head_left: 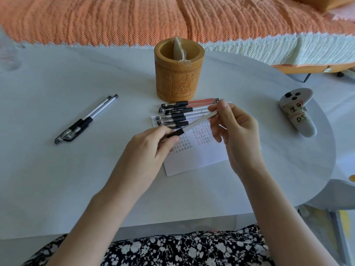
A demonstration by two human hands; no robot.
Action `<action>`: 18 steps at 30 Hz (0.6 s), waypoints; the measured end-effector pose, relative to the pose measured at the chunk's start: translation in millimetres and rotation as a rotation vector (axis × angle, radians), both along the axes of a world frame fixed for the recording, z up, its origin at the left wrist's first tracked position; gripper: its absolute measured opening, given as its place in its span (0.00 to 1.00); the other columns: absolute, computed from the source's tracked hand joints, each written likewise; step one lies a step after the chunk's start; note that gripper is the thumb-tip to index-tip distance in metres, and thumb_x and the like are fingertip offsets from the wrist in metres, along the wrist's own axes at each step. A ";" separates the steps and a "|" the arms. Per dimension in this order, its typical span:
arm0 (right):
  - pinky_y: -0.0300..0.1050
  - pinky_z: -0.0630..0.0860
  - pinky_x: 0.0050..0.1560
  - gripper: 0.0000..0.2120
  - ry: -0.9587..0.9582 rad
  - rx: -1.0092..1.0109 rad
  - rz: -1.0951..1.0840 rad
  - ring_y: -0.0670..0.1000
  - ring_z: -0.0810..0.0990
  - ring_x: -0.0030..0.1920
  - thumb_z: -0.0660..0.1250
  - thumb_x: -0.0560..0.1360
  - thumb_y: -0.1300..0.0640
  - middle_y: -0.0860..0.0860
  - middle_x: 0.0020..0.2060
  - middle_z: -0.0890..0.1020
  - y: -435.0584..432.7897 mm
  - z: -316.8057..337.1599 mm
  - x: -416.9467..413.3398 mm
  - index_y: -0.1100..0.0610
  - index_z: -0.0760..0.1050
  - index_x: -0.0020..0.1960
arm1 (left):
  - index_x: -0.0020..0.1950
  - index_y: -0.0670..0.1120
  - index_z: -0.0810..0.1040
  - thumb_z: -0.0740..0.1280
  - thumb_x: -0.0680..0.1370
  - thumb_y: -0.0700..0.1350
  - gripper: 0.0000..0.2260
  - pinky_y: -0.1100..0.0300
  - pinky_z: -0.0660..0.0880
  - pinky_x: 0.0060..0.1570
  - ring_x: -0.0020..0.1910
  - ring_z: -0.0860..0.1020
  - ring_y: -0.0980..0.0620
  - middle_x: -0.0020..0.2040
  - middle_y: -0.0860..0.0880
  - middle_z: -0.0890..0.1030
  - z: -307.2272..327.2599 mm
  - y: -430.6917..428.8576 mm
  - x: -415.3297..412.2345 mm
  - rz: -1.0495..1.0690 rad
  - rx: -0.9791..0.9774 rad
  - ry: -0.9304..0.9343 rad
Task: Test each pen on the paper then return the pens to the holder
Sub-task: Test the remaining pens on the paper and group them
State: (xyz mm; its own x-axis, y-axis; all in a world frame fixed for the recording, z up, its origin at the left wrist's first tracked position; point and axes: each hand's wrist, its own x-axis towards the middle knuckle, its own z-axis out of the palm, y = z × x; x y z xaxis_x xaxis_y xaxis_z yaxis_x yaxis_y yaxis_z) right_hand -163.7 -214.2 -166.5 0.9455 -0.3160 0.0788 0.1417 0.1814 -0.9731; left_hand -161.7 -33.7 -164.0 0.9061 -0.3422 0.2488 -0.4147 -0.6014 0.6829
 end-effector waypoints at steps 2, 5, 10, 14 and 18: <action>0.37 0.64 0.26 0.12 0.009 0.001 -0.027 0.47 0.68 0.26 0.61 0.80 0.57 0.53 0.30 0.74 -2.7 0.2 0.4 0.62 0.79 0.44 | 0.53 0.46 0.79 0.65 0.77 0.45 0.07 0.71 0.69 0.40 0.40 0.75 0.59 0.43 0.55 0.80 0.7 0.9 0.6 -0.028 0.013 -0.014; 0.38 0.64 0.26 0.12 0.018 0.001 -0.039 0.47 0.68 0.26 0.61 0.80 0.56 0.52 0.30 0.74 -4.6 -0.4 0.4 0.61 0.79 0.44 | 0.53 0.46 0.78 0.63 0.78 0.44 0.07 0.65 0.70 0.40 0.40 0.75 0.56 0.41 0.54 0.79 1.3 1.5 0.2 -0.046 0.035 -0.003; 0.37 0.63 0.25 0.12 0.064 0.072 0.117 0.47 0.67 0.26 0.64 0.75 0.49 0.50 0.28 0.73 -0.8 1.3 -1.2 0.59 0.75 0.45 | 0.49 0.45 0.73 0.54 0.80 0.49 0.12 0.49 0.70 0.40 0.38 0.74 0.46 0.40 0.51 0.77 1.0 -9.2 -6.6 -0.039 0.069 0.045; 0.37 0.59 0.25 0.18 0.120 -0.058 0.230 0.48 0.64 0.25 0.69 0.73 0.49 0.52 0.26 0.70 4.9 -0.8 -3.4 0.65 0.73 0.40 | 0.50 0.46 0.73 0.53 0.80 0.50 0.12 0.48 0.71 0.39 0.38 0.75 0.46 0.38 0.52 0.78 3.3 -15.4 -9.5 -0.062 0.076 0.043; 0.37 0.61 0.25 0.14 0.103 -0.096 0.268 0.47 0.65 0.24 0.65 0.77 0.53 0.52 0.26 0.72 3.5 -0.6 -2.3 0.63 0.73 0.40 | 0.47 0.47 0.73 0.54 0.80 0.52 0.11 0.59 0.65 0.31 0.29 0.69 0.52 0.28 0.57 0.73 -0.5 -17.1 -6.6 -0.042 0.050 0.093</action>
